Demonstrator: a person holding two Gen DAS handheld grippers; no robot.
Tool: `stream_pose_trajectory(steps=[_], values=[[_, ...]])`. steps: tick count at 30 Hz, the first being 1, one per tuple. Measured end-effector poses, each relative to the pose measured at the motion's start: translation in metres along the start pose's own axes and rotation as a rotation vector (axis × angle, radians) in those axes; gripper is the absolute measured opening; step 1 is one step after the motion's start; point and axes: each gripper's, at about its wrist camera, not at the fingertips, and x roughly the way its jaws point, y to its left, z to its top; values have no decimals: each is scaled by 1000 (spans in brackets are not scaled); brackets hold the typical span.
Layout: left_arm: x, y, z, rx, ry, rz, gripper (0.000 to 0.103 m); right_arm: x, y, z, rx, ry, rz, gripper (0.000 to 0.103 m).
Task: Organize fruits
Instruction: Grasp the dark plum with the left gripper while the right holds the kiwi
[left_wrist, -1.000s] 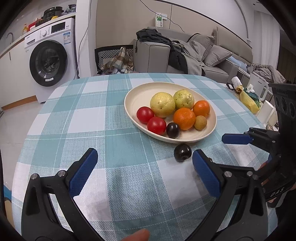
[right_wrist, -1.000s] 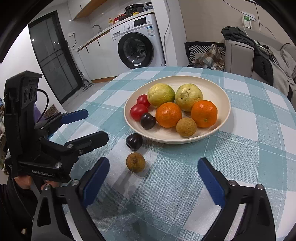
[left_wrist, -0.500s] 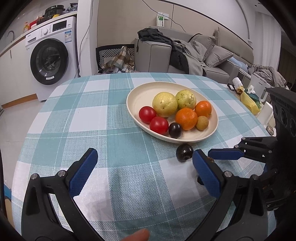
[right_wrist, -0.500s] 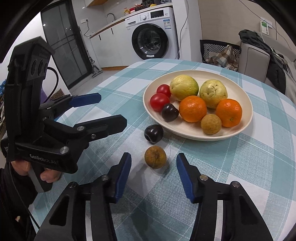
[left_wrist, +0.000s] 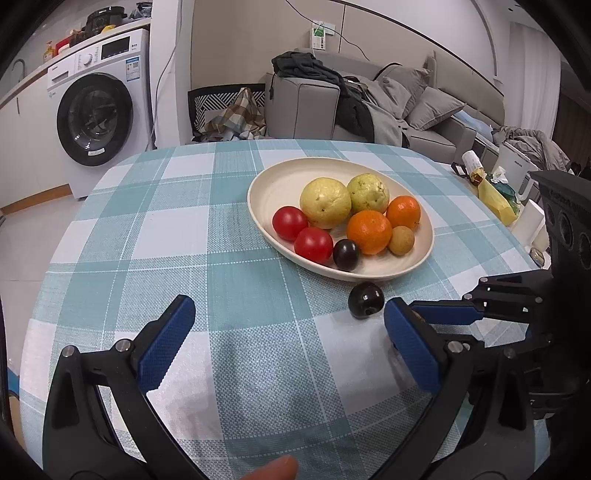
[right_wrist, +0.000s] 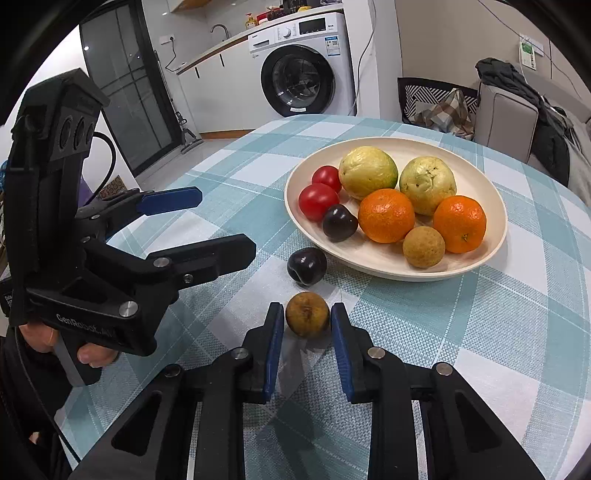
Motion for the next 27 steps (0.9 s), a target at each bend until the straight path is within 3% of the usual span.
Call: stream_pose_trajectory(steps=[13, 27], values=[[24, -17, 1, 30, 90, -18, 102, -25, -21, -1, 60, -78, -70, 26], [41, -19, 0, 18, 151, 49, 102, -26, -30, 0, 64, -53, -121, 26]])
